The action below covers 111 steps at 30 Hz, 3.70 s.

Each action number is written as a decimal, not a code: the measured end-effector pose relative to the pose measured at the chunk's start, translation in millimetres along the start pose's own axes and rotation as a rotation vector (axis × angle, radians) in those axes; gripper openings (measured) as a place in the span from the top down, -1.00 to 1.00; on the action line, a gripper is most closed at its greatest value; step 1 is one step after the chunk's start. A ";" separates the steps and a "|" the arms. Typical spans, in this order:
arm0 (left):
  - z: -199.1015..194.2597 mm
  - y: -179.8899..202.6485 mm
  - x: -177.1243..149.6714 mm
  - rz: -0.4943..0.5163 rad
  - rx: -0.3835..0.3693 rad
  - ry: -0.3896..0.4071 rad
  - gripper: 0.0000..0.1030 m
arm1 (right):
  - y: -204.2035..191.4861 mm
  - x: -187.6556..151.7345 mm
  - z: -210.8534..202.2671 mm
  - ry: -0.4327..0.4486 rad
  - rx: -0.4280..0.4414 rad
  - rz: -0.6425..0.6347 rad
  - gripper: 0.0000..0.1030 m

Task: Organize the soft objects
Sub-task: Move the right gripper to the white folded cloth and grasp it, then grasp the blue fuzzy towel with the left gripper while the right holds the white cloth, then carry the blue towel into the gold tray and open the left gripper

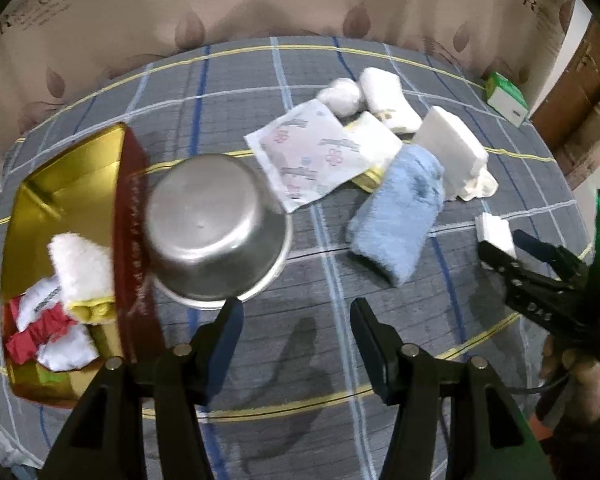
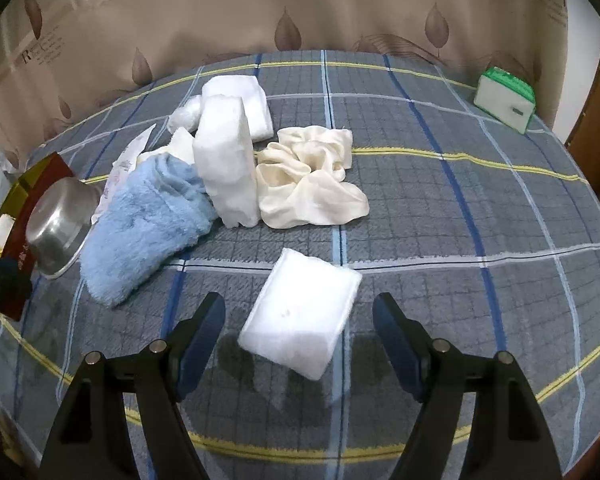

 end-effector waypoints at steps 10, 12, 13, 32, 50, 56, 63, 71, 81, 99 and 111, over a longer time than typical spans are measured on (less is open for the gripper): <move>19.0 19.6 13.0 0.032 -0.059 -0.016 -0.11 | -6.5 -0.2 9.9 0.027 -0.017 -0.024 0.23; 23.5 22.2 14.8 0.034 -0.069 -0.023 -0.11 | -6.8 -0.6 9.4 0.036 -0.015 -0.034 0.41; 25.8 24.3 16.1 0.035 -0.082 -0.024 -0.11 | -6.8 -1.0 8.7 0.040 -0.014 -0.033 0.53; 70.2 51.5 44.1 0.113 -0.160 -0.091 -0.13 | -1.4 -14.1 0.5 0.058 0.027 -0.027 0.67; 97.4 61.5 56.9 0.166 -0.121 -0.035 -0.03 | -3.5 -12.1 1.4 0.073 0.054 -0.035 0.57; 93.8 70.1 54.0 0.185 -0.150 -0.034 0.45 | -2.6 -11.8 2.1 0.071 0.053 -0.034 0.57; 81.9 68.6 43.0 0.171 -0.139 -0.014 0.51 | -5.0 -12.4 1.4 0.079 0.035 -0.048 0.57; 67.7 73.7 19.1 0.182 -0.156 -0.023 0.51 | -5.6 -11.3 2.3 0.083 0.022 -0.054 0.57; 52.9 68.5 1.3 0.163 -0.149 -0.023 0.51 | -6.9 -11.5 2.2 0.088 0.013 -0.059 0.57; -23.3 23.7 -3.7 0.075 -0.092 0.090 0.51 | -8.1 -11.2 2.6 0.094 -0.003 -0.067 0.57; -77.9 -64.5 -7.5 -0.059 0.046 0.171 0.51 | -7.9 -10.4 3.1 0.093 -0.011 -0.071 0.57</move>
Point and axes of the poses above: each gripper's, at about its wrist camera, not at the fingertips, and z roughly the way its jaws point, y to its right, x to its top, the point moved 8 cm from there along z, roughly the way its jaws point, and after that the axes turned 12 degrees about -x, right-handed, at the moved point
